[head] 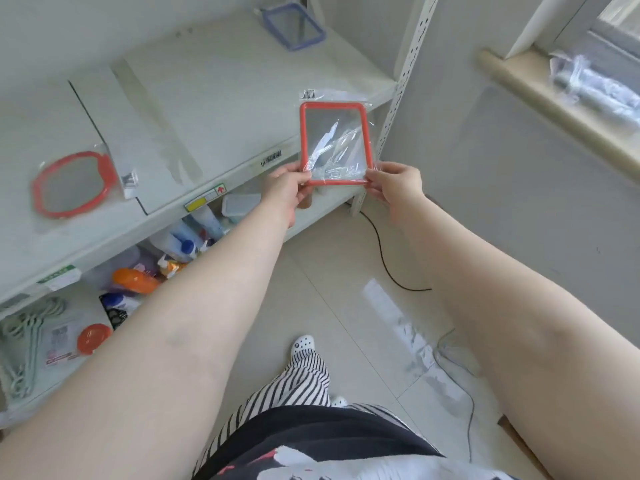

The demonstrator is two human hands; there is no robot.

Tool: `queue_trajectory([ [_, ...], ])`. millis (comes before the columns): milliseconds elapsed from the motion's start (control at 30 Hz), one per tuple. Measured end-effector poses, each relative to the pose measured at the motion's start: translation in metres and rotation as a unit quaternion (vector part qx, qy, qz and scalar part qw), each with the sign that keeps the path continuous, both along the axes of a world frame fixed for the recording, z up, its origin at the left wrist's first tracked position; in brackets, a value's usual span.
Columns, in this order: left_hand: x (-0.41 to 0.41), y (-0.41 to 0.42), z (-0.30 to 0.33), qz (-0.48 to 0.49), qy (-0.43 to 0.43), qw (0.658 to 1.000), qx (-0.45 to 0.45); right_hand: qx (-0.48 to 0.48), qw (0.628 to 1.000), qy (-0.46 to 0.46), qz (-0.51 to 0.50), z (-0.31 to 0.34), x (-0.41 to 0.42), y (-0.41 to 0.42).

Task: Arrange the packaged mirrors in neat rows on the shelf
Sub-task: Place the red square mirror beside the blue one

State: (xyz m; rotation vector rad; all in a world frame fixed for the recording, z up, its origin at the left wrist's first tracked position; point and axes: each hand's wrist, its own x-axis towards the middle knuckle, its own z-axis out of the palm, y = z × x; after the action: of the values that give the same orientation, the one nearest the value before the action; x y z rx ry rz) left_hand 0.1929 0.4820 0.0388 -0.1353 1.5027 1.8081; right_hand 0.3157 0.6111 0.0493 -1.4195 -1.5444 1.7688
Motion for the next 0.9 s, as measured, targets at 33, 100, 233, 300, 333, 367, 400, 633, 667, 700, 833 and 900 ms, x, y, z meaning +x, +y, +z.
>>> queue_trajectory([
  [33, -0.008, 0.009, 0.002, -0.001, 0.004, 1.000, 0.003, 0.005, 1.000, -0.003, 0.001, 0.002, -0.008, 0.009],
  [100, -0.022, 0.023, 0.007, -0.001, 0.016, 1.000, 0.007, 0.009, 1.000, -0.006, 0.000, 0.005, -0.023, 0.027],
  [233, -0.046, 0.047, 0.012, 0.003, 0.026, 1.000, -0.004, 0.002, 1.000, -0.008, -0.008, 0.007, -0.048, 0.054],
  [300, -0.056, 0.058, 0.011, 0.013, 0.023, 1.000, -0.004, -0.005, 1.000, -0.010, 0.002, 0.007, -0.060, 0.068],
  [333, -0.062, 0.064, 0.011, 0.020, 0.021, 1.000, -0.005, -0.006, 1.000, -0.014, 0.010, 0.007, -0.067, 0.075],
  [367, -0.067, 0.071, 0.011, 0.027, 0.019, 0.999, -0.006, -0.007, 1.000, -0.017, 0.017, 0.007, -0.075, 0.083],
  [400, -0.072, 0.078, 0.011, 0.034, 0.019, 0.999, -0.008, -0.008, 1.000, -0.015, 0.025, 0.008, -0.083, 0.092],
  [633, -0.104, 0.129, 0.017, 0.118, 0.022, 0.993, -0.017, -0.002, 0.994, -0.011, 0.105, 0.005, -0.144, 0.157],
  [667, -0.108, 0.136, 0.018, 0.129, 0.027, 0.991, -0.023, -0.006, 0.993, -0.010, 0.117, 0.004, -0.153, 0.167],
  [700, -0.111, 0.143, 0.018, 0.139, 0.032, 0.989, -0.031, -0.011, 0.992, -0.008, 0.127, 0.002, -0.161, 0.176],
  [833, -0.118, 0.159, 0.014, 0.185, 0.026, 0.981, -0.044, -0.019, 0.984, -0.002, 0.176, -0.002, -0.188, 0.202],
  [900, -0.123, 0.162, 0.012, 0.206, 0.023, 0.977, -0.039, -0.018, 0.979, 0.005, 0.205, -0.002, -0.200, 0.207],
])
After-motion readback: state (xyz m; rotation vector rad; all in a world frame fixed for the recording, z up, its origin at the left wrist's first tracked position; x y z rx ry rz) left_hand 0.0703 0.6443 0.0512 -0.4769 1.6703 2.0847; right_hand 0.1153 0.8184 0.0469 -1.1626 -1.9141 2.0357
